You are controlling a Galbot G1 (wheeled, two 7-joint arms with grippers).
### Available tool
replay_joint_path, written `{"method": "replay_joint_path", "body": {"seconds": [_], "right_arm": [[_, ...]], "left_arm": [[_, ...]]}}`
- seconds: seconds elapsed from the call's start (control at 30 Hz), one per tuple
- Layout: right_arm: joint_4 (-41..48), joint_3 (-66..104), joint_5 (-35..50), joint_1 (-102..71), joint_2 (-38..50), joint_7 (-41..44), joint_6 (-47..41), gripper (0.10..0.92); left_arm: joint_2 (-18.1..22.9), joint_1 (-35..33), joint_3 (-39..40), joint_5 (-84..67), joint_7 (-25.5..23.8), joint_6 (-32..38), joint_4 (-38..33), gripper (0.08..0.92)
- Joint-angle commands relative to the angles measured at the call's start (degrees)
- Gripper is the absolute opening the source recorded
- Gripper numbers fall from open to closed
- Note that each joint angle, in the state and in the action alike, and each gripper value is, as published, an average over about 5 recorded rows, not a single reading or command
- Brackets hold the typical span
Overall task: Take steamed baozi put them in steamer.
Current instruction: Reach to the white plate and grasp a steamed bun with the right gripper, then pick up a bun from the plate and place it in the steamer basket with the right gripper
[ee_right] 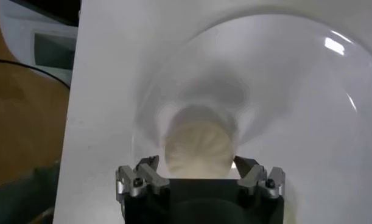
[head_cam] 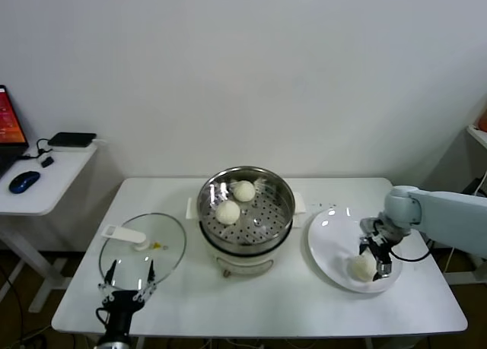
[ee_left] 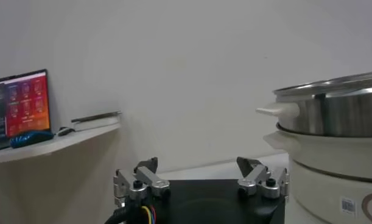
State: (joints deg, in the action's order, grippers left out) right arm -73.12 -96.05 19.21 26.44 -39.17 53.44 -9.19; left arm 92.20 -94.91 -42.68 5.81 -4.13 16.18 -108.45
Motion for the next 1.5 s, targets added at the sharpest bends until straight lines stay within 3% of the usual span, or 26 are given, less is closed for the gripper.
{"method": "replay_joint_path", "body": {"seconds": [0.03,0.17,0.3,0.6,0.8,1.07,1.5], "right_arm": [[-0.1,0.3,-0.4,-0.4,0.0,-0.2,0.0,0.664],[-0.4,0.4,-0.6,-0.3,0.1,-0.3,0.0,0.556],[-1.9,-1.1,-0.2,3.0,0.7,0.3,0.6,0.521],[-3.8,-9.9,5.5,23.4,-1.8,5.7,8.2,0.527],[0.6,-6.8,11.1,31.0,-8.0,10.1,13.8,0.551],[2.0,-0.6,16.3,33.4,-18.2,11.1,14.4,0.577],[-4.8,3.9,11.5,29.1,-32.1,11.4,21.3,0.581]], "left_arm": [[-0.1,-0.1,0.0,0.0,0.1,0.1,-0.1,0.823],[-0.2,-0.3,0.0,0.0,0.1,0.2,-0.3,0.823],[-0.2,-0.4,-0.1,0.0,0.1,0.2,-0.6,0.823],[0.0,-0.6,0.1,0.4,0.0,0.1,-1.1,0.823],[0.0,-0.7,0.1,0.5,0.0,0.1,-1.5,0.823],[0.2,-0.9,0.1,0.6,-0.1,0.2,-1.8,0.823],[0.1,-0.8,0.1,0.6,0.0,0.4,-1.2,0.823]]}}
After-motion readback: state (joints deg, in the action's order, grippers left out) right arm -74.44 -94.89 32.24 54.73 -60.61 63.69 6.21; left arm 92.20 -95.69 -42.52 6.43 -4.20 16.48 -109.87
